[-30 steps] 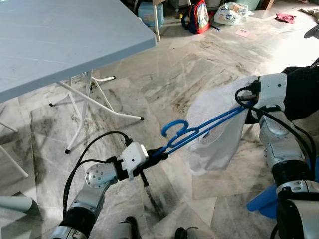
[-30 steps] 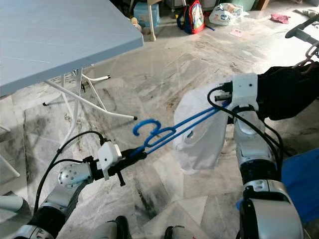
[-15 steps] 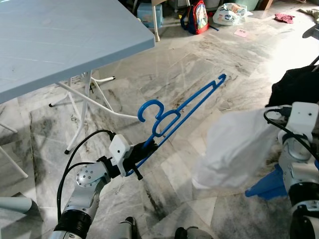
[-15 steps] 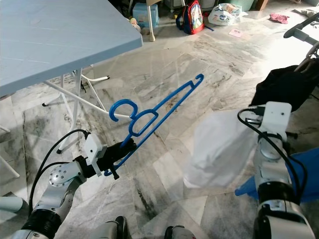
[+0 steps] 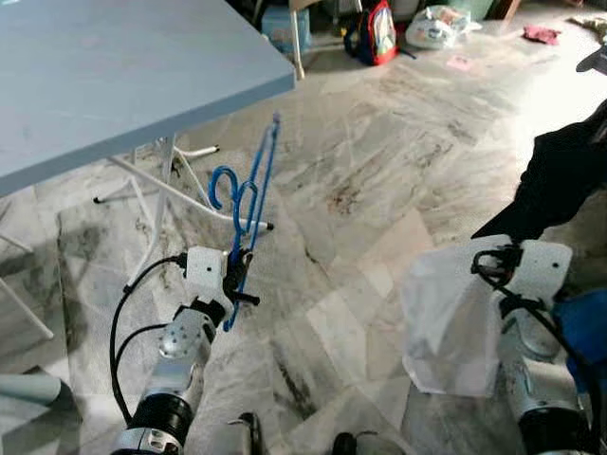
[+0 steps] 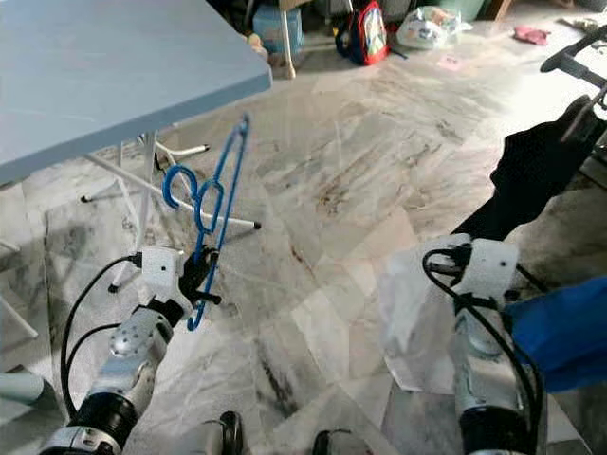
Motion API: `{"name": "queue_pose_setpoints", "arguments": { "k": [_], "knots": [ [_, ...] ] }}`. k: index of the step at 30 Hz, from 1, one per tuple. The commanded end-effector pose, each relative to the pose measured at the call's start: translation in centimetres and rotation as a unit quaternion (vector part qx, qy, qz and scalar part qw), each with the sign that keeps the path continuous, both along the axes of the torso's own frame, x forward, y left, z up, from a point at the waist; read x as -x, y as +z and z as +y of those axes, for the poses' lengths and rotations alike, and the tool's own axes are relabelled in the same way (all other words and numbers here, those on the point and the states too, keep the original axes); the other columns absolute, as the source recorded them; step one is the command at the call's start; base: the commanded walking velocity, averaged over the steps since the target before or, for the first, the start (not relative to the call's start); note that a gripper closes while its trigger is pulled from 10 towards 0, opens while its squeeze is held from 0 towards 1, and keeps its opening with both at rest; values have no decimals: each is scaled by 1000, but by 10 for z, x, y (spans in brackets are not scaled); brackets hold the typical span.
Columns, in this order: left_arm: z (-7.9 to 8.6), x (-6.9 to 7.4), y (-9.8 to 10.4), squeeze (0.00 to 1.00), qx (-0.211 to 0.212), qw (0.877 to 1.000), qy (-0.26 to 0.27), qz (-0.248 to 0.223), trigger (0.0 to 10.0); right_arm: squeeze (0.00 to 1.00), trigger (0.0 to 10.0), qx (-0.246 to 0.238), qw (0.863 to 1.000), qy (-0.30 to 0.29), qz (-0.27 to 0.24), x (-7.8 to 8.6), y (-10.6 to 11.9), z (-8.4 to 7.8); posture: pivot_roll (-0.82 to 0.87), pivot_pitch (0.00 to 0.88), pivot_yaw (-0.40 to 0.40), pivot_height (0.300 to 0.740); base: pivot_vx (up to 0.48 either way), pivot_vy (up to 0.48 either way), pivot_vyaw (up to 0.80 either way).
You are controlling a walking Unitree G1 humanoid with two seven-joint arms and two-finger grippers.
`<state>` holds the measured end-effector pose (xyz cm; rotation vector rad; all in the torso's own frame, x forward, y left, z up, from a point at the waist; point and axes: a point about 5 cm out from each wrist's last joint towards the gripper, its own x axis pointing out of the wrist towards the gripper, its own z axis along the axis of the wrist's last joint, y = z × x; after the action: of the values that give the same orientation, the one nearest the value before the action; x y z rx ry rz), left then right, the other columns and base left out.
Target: Hang hanger
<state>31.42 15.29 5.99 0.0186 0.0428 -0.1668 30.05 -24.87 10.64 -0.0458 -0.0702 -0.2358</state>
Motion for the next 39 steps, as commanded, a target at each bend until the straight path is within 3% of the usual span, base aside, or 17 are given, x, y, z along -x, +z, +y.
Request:
{"name": "queue_pose_setpoints", "arguments": {
  "k": [1, 5, 10, 12, 13, 14, 20, 24, 31, 39],
  "knots": [
    [13, 6, -11, 0, -37, 998, 53, 22, 10000, 0, 0, -1, 1000, 13, -26, 3, 10, 4, 13, 153, 1, 740, 0, 0, 0],
    [25, 15, -17, 0, -77, 993, 91, 28, 10000, 0, 0, -17, 998, 42, -40, 5, 14, 19, 26, 154, 8, 740, 0, 0, 0],
    [34, 20, -21, 0, -88, 989, 115, 34, 10000, 0, 0, -27, 995, 77, -49, 5, 17, 36, 38, 154, 20, 740, 0, 0, 0],
    [36, 24, -19, 0, -104, 987, 123, 23, 10000, 0, 2235, -35, 991, 114, -60, 7, 21, 54, 45, 156, 26, 740, 0, 0, 0],
    [36, 24, -19, 0, -101, 987, 123, 22, 10000, 0, 8157, -38, 990, 122, -63, 8, 21, 60, 52, 157, 31, 740, 0, 0, 0],
    [37, 25, -19, 0, -99, 987, 124, 22, 10000, 0, 10000, -41, 989, 127, -64, 8, 22, 63, 52, 157, 31, 740, 0, 0, 0],
    [42, 16, -4, 0, -85, 987, 138, 8, 10000, 0, 10000, -33, 983, 168, -63, 8, 24, 84, 71, 156, 27, 740, 0, 0, 482],
    [45, 12, 8, 0, -76, 987, 140, -7, 10000, 0, 10000, -33, 982, 172, -66, 2, 29, 85, 92, 153, 25, 740, 0, 0, 800],
    [54, 14, 10, 0, -62, 986, 152, 4, 10000, 0, 10000, -35, 980, 180, -74, -4, 34, 89, 109, 149, 31, 740, 0, 0, 800],
    [44, 15, 17, 0, -42, 989, 142, -7, 10000, 0, 10000, -49, 975, 201, -83, -5, 38, 101, 120, 144, 27, 740, 0, 0, 700]
  ]
}}
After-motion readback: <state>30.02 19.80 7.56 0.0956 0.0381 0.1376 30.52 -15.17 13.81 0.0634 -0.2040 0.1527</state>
